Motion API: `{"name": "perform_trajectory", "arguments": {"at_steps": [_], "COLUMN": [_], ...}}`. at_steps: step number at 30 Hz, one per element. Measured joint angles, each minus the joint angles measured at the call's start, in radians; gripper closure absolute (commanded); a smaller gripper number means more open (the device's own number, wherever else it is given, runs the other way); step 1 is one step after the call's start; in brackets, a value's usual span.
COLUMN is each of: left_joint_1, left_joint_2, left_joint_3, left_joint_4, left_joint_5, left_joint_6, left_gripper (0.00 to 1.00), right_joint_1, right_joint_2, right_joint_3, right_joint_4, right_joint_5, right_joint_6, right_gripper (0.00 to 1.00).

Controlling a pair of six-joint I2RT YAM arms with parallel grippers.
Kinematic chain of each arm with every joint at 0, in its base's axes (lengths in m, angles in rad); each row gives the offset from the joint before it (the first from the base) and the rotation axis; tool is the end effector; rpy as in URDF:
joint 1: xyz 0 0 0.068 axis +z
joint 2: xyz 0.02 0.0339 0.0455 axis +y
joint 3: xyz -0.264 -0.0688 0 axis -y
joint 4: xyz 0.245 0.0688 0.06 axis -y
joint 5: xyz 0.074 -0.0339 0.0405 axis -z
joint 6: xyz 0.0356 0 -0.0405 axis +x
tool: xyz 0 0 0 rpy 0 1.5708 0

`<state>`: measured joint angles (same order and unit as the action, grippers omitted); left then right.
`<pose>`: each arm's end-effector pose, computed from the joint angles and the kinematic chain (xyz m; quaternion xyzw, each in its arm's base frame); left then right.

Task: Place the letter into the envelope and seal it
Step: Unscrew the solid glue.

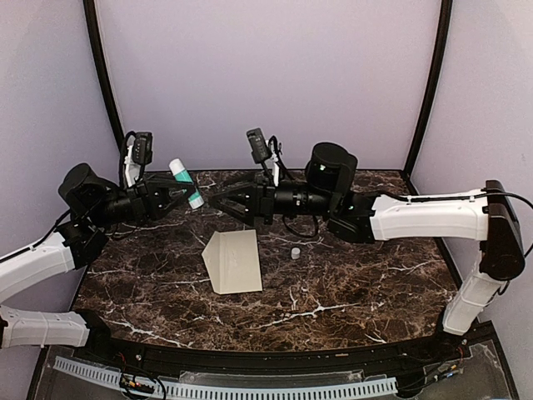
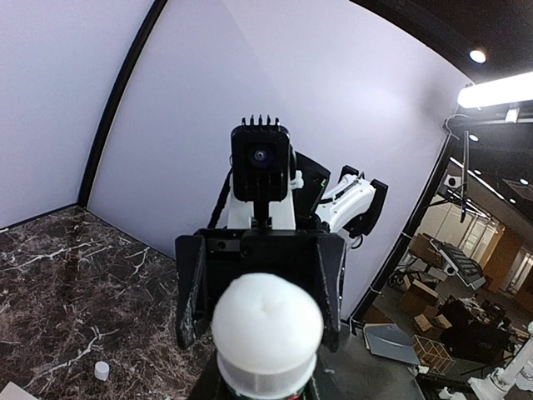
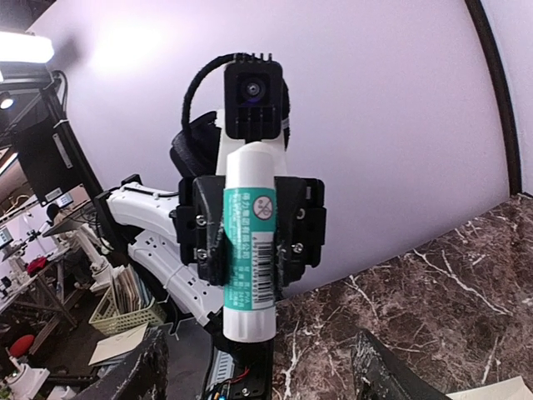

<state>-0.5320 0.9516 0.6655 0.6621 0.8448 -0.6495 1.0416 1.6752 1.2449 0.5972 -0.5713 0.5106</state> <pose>0.1671 -0.1292 0.3528 0.3082 0.5321 -0.6116 0.4979 0.1842 0.3530 0.3457 -0.3702 0.5414 0.6431 0.3954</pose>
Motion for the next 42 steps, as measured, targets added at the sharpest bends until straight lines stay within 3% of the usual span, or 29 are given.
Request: {"name": "perform_trajectory", "arguments": {"at_steps": [10,17,24,29,34,42], "left_joint_1": [0.0,0.0,0.0,0.0,0.0,0.0], "left_joint_2": [-0.005,0.026,0.039,0.045,0.057,0.066], "left_joint_3": [0.003,0.006,0.007,0.007,0.011,0.019], "left_joint_4": [-0.13,-0.155,-0.157,-0.158,-0.158,-0.159], "left_joint_5": [-0.206,-0.237,-0.237,-0.232,-0.218,-0.205], "left_joint_6": [-0.003,-0.003,-0.003,-0.003,-0.004,-0.008], "left_gripper": [1.0,1.0,1.0,1.0,1.0,1.0], "right_joint_1": [0.076,0.115,0.122,0.122,0.122,0.122], "right_joint_2": [0.026,0.108,0.152,0.153,0.153,0.153], "right_joint_3": [0.104,0.247,0.275,0.276,0.276,0.276], "right_joint_4": [-0.263,-0.414,-0.504,-0.517,-0.518,-0.516], "right_joint_5": [0.304,0.422,0.48,0.494,0.499,0.5], "right_joint_6": [-0.151,-0.243,-0.282,-0.29,-0.292,-0.293], "right_gripper": [0.35,0.53,0.71,0.7,0.63,0.66]}}
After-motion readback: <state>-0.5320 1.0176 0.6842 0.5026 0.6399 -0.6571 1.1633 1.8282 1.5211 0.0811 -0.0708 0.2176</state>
